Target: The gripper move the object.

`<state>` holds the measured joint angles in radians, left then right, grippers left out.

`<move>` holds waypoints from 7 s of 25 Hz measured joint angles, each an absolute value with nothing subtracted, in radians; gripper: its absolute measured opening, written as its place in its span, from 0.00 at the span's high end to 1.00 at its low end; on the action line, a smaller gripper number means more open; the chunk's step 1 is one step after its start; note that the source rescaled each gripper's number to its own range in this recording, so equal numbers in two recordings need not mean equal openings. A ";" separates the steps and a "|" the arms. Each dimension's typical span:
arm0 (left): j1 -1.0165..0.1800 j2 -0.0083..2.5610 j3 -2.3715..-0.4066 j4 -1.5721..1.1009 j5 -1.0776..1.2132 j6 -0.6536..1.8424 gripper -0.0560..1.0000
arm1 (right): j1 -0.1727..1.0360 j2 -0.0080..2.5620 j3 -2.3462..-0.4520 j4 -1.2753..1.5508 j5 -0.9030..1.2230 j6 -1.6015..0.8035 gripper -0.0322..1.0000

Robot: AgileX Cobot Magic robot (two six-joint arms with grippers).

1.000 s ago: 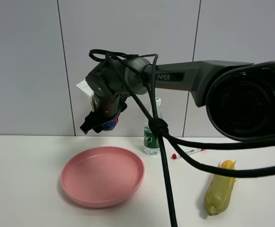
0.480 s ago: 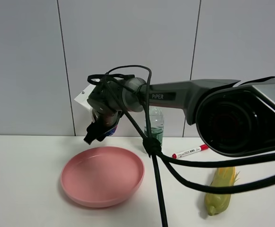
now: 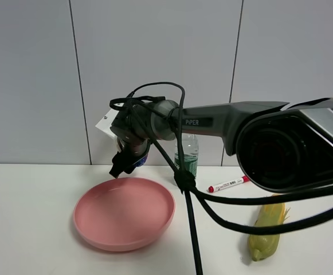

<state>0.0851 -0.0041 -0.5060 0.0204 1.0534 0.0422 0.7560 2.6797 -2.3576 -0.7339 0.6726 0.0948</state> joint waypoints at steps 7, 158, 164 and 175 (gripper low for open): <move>0.085 -0.004 -0.506 0.020 1.053 0.042 0.00 | 0.755 2.685 -2.358 -0.735 0.654 0.103 0.97; 0.085 -0.004 -0.506 0.020 1.053 0.042 0.00 | 0.000 -0.003 -0.489 0.000 1.053 0.058 0.20; 0.085 -0.004 -0.506 0.020 1.053 0.042 0.00 | 0.000 -0.003 -0.489 0.000 1.053 0.058 0.20; 0.085 -0.004 -0.506 0.020 1.053 0.042 0.00 | 0.000 -0.003 -0.489 0.000 1.053 0.058 0.20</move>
<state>0.0851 -0.0041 -0.5060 0.0204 1.0534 0.0422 0.0000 -0.0031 -0.4892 0.0000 1.0530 0.0582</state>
